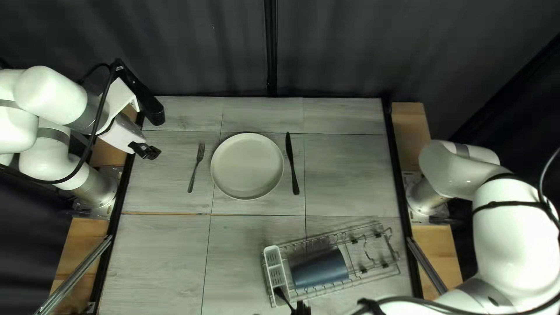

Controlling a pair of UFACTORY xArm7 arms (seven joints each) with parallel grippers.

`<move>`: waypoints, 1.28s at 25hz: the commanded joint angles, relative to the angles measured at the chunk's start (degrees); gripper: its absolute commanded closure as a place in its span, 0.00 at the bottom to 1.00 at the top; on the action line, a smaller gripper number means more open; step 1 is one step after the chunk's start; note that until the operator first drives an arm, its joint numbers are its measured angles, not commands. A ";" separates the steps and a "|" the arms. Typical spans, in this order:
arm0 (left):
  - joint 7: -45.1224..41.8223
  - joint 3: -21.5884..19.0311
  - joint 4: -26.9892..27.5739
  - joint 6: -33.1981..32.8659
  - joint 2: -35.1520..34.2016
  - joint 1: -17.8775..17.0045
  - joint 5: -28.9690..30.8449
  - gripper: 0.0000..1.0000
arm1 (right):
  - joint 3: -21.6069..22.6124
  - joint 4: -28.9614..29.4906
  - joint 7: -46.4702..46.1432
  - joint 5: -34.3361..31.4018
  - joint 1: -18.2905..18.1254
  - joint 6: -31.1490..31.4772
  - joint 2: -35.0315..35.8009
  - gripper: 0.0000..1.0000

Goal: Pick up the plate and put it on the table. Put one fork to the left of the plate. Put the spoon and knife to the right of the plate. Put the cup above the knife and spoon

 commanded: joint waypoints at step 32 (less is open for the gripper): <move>0.00 0.00 0.00 0.00 0.00 0.00 0.00 0.00 | -6.89 -14.13 -11.73 -11.15 12.80 -6.06 7.99 1.00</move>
